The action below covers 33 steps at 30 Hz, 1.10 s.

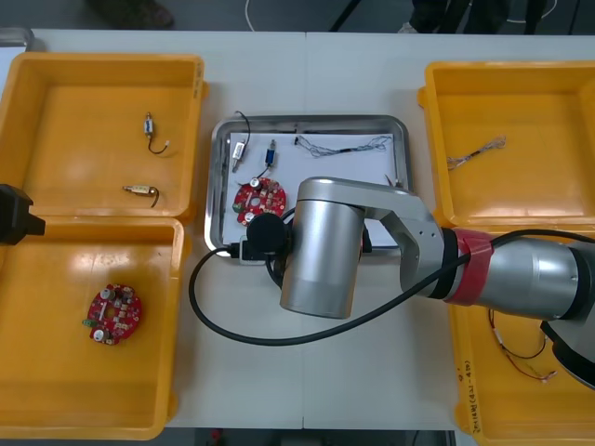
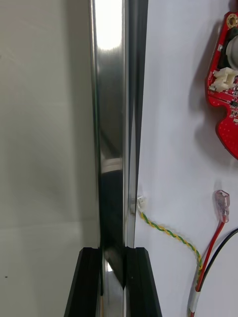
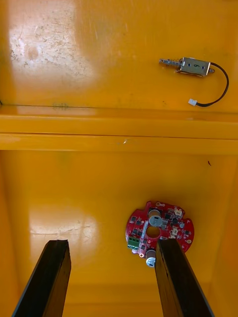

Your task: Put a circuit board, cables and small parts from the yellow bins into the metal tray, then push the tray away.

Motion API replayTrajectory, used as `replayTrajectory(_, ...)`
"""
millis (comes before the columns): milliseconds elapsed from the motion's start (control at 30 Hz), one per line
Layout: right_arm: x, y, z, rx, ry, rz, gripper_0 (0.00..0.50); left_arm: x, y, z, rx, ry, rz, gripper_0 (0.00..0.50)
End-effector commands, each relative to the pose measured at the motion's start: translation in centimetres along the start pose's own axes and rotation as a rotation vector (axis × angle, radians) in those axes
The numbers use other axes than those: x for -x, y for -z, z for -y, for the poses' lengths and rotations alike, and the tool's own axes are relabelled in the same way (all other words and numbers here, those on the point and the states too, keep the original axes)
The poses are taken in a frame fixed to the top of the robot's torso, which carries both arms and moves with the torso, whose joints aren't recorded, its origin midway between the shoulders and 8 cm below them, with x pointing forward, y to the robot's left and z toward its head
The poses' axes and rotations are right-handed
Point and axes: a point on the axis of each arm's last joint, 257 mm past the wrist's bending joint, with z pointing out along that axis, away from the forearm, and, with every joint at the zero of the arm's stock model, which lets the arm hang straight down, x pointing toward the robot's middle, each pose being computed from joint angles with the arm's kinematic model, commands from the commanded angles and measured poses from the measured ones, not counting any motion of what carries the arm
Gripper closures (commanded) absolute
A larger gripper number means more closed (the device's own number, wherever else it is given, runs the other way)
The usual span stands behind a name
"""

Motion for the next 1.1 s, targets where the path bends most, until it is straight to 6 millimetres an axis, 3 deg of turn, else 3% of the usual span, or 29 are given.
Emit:
replayTrajectory(33,0.9,0.8,2.6,-0.034,-0.007,0.003,0.500,-0.7,0.0,0.9,-0.010,-0.118,-0.005,0.000)
replayTrajectory(667,2.4,1.5,8.7,-0.104,-0.025,0.010,0.500,-0.7,0.0,0.9,-0.010,-0.118,-0.005,0.000)
replayTrajectory(1100,3.2,2.2,11.4,-0.152,-0.021,0.021,0.500,-0.7,0.0,0.9,-0.010,-0.118,-0.005,0.000)
